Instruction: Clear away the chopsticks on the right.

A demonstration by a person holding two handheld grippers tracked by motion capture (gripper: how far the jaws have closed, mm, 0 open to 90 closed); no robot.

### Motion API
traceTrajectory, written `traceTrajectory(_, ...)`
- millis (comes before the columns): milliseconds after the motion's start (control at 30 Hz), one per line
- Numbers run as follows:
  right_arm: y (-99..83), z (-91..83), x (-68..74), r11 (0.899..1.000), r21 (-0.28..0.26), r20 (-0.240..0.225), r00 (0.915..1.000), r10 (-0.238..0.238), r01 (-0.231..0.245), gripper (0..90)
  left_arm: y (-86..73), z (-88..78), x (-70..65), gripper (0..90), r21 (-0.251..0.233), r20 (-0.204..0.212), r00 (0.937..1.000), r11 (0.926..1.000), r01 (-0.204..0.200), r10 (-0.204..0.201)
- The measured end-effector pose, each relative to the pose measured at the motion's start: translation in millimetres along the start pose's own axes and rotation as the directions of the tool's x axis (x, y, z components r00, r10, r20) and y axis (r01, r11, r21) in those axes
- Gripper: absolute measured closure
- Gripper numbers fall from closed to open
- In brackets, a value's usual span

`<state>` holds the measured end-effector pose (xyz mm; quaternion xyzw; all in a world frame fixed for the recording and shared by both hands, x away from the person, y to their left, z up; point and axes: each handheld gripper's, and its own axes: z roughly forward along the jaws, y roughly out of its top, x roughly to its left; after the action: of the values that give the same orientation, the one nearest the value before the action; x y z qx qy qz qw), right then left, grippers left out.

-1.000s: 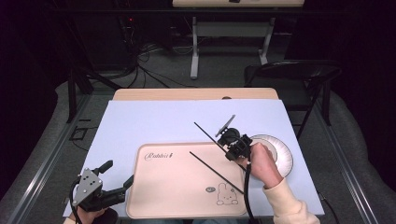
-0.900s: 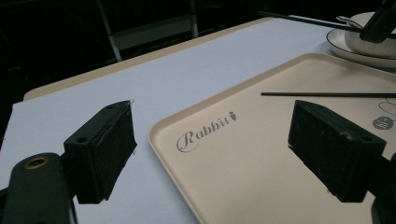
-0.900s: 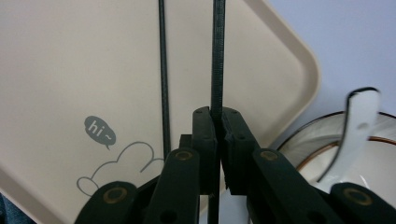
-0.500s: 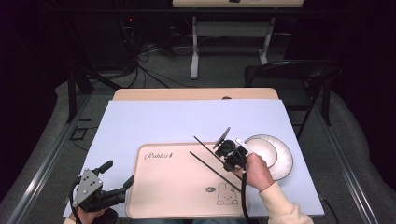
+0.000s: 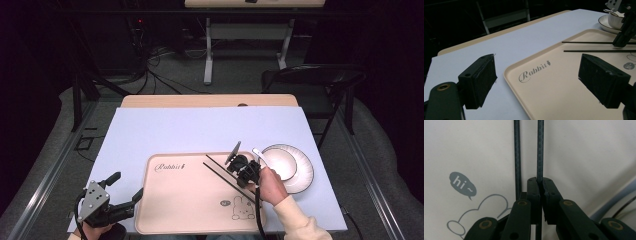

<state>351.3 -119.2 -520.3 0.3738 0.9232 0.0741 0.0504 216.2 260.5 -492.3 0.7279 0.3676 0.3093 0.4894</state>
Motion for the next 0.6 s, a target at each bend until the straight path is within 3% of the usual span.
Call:
traceTrajectory(367,6.9,5.5,3.5,1.000,-0.007,0.001,1.0000,0.005,-0.005,81.5,0.0,-0.6,0.2,14.7,0.000,0.001,1.0000,1.0000,-0.001,0.001)
traceTrajectory(500,5.6,3.3,3.8,1.000,-0.016,0.015,0.9999,-0.002,0.002,73.2,0.0,-0.2,-0.1,14.7,0.000,0.001,1.0000,1.0000,-0.003,0.003)
traceTrajectory(567,4.1,-3.8,5.6,0.999,-0.037,0.030,0.9994,-0.015,0.017,59.3,0.0,-0.6,0.1,14.7,0.000,-0.001,1.0000,1.0000,-0.001,0.001)
traceTrajectory(600,4.1,-3.8,5.6,0.999,-0.037,0.030,0.9994,-0.015,0.017,59.3,0.0,-0.6,0.1,14.7,0.000,-0.001,1.0000,1.0000,-0.001,0.001)
